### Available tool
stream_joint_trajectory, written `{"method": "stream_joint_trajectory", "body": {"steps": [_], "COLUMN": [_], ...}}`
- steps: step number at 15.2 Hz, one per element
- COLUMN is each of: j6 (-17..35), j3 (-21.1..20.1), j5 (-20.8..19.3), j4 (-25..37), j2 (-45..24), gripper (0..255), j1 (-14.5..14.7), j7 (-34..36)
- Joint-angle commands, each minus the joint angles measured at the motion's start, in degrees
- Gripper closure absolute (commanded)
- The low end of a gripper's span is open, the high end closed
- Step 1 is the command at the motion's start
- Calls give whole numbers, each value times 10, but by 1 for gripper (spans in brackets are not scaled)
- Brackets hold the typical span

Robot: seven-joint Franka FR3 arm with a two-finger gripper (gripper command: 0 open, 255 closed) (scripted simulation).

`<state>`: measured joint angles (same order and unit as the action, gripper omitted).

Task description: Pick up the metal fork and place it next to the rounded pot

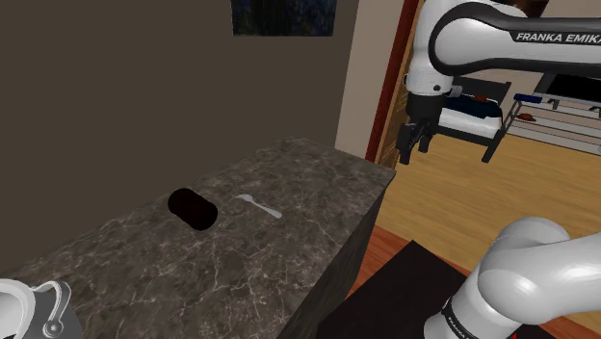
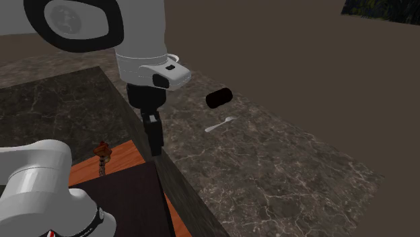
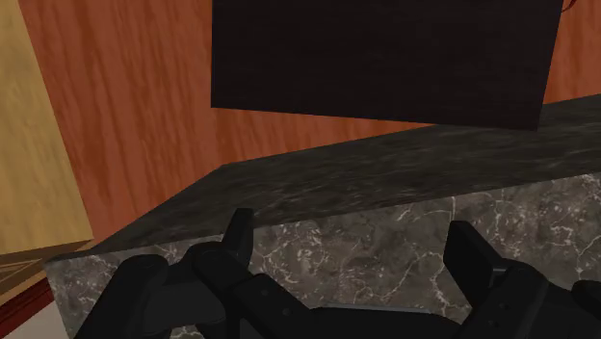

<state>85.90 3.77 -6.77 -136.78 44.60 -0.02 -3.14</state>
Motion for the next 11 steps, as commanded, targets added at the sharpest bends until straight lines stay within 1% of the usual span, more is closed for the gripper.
{"method": "stream_joint_trajectory", "body": {"steps": [1, 6, 11], "j6": [0, 73, 138], "j3": [0, -22, -43], "j5": [0, 24, 43], "j4": [0, 5, 29], "j2": [0, -82, -173], "gripper": [0, 0, 0], "j1": [0, 21, 39], "j7": [0, 23, 43]}}
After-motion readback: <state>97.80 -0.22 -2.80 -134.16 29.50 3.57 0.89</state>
